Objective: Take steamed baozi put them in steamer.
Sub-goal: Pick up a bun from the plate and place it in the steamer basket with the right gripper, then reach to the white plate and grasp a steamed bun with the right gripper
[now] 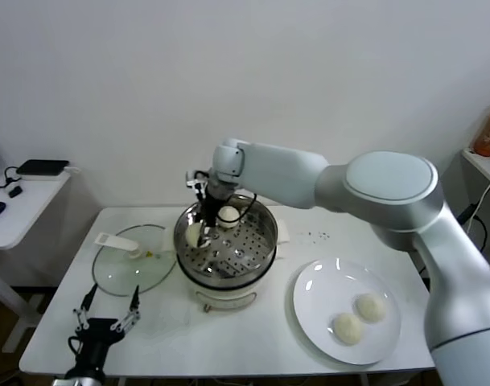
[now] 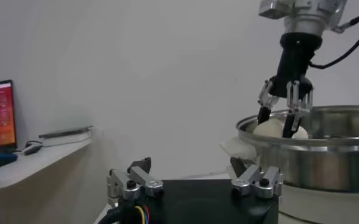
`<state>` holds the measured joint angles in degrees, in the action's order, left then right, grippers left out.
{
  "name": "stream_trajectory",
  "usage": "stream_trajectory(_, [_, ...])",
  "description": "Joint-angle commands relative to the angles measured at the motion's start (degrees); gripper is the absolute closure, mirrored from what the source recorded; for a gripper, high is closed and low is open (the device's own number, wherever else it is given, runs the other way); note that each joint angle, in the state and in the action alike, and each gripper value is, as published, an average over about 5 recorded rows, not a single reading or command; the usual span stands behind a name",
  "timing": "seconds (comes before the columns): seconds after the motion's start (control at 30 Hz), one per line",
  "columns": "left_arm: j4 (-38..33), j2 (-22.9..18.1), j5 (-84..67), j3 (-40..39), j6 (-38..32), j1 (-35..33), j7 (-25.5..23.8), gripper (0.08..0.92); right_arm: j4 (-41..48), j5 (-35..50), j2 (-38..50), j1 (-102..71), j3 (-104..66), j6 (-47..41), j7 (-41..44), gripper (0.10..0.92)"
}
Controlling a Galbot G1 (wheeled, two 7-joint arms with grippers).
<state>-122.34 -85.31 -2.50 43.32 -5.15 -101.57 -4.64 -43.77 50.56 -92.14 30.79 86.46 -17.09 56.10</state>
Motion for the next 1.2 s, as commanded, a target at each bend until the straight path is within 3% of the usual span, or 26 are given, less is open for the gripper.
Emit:
stream_trajectory(0.03, [0.1, 0.0, 0.1, 0.0, -0.1, -0.3, 0.1, 0.177, 3.0, -1.3, -2.3, -2.4, -0.8, 0.0, -0.1, 0.335])
stream_trajectory(0.2, [0.2, -0.1, 0.1, 0.0, 0.0, -0.2, 0.0, 0.177, 2.9, -1.7, -2.0, -2.7, -1.3, 0.0, -0.2, 0.322])
stream_trajectory(0.43, [0.2, -0.1, 0.2, 0.0, 0.0, -0.2, 0.0, 0.177, 1.7, -1.8, -0.7, -1.9, -1.9, -0.1, 0.1, 0.209])
stream_trajectory(0.6, [0.2, -0.2, 0.2, -0.2, 0.0, -0.3, 0.0, 0.177, -2.5, -1.5, 2.7, 0.7, -1.7, -0.3, 0.9, 0.203])
stream_trajectory(1.2, [-0.2, -0.9, 1.8, -1.6, 0.1, -0.3, -0.2, 0.177, -24.1, -1.3, 27.6, 16.4, 3.1, -0.2, 2.3, 0.203])
